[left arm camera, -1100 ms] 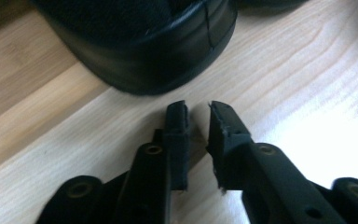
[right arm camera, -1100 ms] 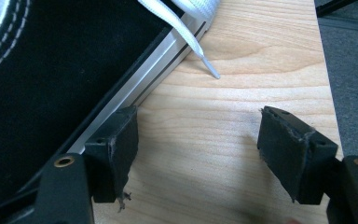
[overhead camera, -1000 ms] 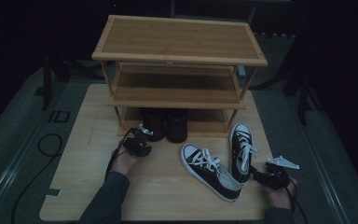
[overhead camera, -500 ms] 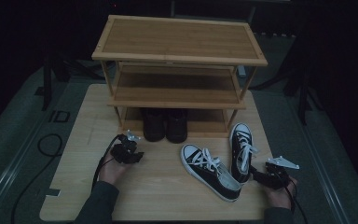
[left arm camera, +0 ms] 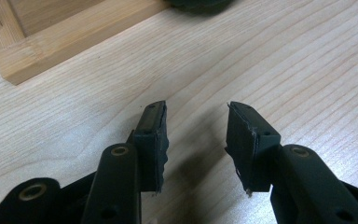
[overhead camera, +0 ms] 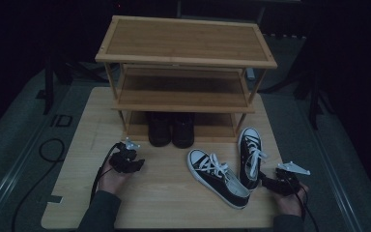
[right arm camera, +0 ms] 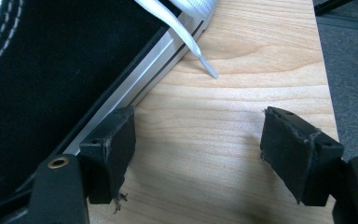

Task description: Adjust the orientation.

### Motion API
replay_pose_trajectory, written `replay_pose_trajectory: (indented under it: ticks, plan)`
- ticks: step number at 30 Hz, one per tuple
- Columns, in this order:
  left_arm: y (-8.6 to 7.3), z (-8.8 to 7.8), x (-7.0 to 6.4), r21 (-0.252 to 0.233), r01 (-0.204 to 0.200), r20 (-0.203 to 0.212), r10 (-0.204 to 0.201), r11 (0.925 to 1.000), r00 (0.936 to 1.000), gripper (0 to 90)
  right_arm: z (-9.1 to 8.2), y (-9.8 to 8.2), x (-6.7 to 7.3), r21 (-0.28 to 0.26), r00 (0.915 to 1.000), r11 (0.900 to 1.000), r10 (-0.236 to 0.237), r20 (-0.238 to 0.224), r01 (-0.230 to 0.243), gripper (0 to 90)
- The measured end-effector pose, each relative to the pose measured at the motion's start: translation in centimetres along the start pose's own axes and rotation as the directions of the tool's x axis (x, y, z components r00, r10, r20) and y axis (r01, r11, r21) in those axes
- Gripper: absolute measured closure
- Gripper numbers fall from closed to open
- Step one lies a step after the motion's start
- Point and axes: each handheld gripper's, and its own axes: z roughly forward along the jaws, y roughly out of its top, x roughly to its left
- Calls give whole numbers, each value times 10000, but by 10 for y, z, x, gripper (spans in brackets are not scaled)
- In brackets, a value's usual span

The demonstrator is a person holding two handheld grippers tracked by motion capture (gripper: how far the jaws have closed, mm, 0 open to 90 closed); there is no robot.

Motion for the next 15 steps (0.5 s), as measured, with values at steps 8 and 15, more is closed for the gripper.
replay_pose_trajectory:
  ticks: [8, 15]
  plan:
    - [-2, 1, 1, 8, 32, -21, -32, 10000, 10000, 582, 0, 1, 0, 144, 10000, 9999, 25, 21, -25, 260]
    - [-4, 2, 2, 53, 66, -92, -66, 10000, 9999, 578, -2, 8, -2, 688, 9997, 9976, 38, -260, -20, 296]
